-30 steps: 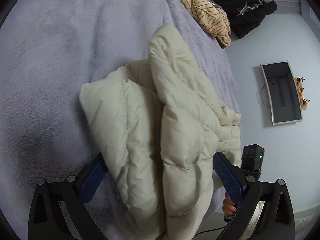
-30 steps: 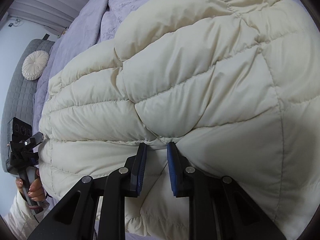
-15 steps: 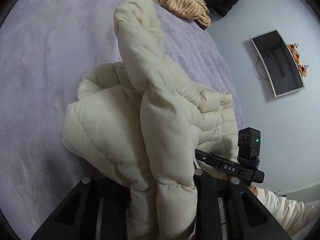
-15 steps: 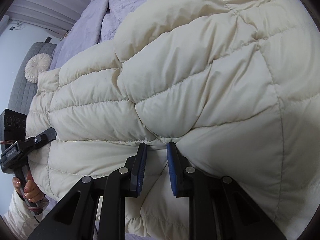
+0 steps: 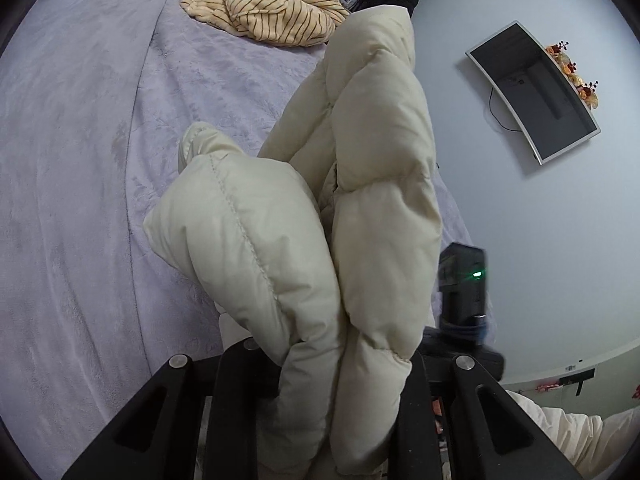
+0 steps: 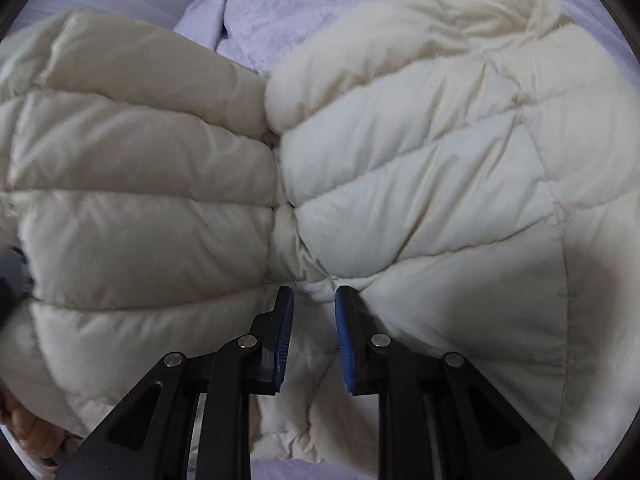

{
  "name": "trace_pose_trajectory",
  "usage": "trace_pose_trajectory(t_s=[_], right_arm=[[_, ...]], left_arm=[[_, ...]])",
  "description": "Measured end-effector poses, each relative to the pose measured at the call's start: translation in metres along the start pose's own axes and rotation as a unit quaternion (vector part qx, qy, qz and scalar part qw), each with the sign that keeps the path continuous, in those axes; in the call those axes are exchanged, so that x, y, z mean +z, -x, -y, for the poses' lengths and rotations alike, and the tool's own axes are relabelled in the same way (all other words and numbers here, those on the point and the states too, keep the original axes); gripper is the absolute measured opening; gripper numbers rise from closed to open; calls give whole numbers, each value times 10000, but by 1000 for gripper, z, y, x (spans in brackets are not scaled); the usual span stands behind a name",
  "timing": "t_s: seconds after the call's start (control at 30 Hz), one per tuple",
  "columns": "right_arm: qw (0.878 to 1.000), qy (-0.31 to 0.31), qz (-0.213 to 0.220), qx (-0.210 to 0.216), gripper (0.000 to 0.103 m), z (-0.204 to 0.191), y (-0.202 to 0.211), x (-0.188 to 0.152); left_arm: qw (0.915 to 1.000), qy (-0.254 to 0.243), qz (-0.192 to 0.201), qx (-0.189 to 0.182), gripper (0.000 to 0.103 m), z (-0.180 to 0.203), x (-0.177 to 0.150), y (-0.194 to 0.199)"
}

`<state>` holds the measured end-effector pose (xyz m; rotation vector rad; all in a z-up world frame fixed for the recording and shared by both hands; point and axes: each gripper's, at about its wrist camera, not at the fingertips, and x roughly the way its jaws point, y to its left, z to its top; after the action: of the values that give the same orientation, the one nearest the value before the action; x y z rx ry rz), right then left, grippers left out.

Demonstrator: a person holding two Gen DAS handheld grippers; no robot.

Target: Fold large clothes

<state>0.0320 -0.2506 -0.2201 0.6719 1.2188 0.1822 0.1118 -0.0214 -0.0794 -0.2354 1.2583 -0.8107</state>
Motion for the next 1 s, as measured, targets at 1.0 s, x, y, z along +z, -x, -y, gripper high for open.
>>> trace_pose_trajectory(t_s=[1.0], right_arm=[[9943, -872, 466, -404, 0, 92, 89, -4]], left_arm=[[9962, 76, -383, 784, 24, 70, -1, -48]])
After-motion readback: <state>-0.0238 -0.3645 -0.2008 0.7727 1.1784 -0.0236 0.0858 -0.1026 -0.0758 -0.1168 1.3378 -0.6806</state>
